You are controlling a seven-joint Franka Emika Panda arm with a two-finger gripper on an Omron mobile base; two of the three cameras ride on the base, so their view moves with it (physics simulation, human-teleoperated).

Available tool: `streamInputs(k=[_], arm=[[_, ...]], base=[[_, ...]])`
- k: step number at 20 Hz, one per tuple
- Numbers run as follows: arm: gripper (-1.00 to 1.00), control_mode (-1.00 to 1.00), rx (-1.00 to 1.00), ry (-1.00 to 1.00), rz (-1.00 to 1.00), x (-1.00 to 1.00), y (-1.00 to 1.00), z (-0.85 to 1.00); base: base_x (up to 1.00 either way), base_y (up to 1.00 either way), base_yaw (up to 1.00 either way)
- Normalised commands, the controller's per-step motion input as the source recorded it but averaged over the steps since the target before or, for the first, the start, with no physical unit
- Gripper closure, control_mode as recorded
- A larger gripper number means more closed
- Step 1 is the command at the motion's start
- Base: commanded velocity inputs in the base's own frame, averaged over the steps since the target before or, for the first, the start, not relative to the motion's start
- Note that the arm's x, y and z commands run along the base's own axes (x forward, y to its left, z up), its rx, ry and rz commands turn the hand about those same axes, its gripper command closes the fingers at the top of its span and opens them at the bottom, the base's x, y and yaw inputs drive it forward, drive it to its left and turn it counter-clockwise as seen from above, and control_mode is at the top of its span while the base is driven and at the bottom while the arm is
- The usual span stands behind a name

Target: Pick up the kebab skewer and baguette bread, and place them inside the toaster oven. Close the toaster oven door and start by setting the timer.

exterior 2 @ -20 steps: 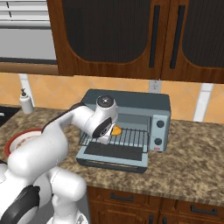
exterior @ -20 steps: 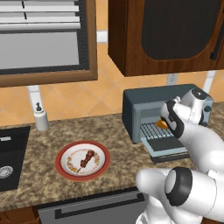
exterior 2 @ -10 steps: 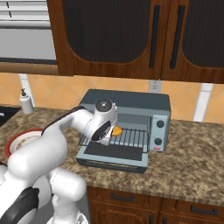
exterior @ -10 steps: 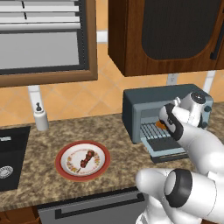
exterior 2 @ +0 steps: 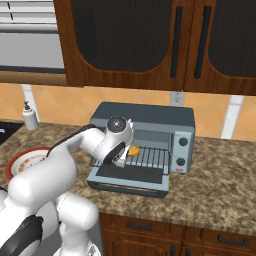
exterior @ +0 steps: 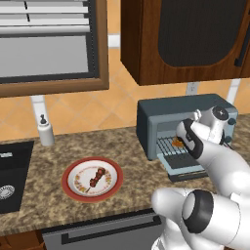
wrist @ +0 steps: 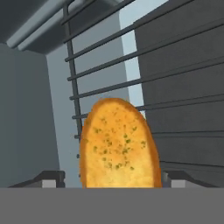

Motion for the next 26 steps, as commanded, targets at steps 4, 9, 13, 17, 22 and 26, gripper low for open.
streamInputs(k=[4,9,13,17,22,26], arm=[[-1.00,-1.00,0.00,0.00,0.00,0.00,0.00,0.00],[-1.00,-1.00,0.00,0.00,0.00,-0.01,-0.15,0.03],[-1.00,-1.00,0.00,0.01,0.00,-0.33,-0.28,0.19],[-1.00,-1.00,0.00,0.02,0.00,-0.66,-0.16,0.21],[-1.00,-1.00,-0.02,0.09,0.03,-0.74,0.10,0.16],[-1.00,-1.00,-0.01,0.10,0.07,-0.64,0.42,0.09]], base=[[0.00,0.00,0.00],[0.00,0.00,0.00],[0.00,0.00,0.00],[0.00,0.00,0.00],[0.00,0.00,0.00],[0.00,0.00,0.00]])
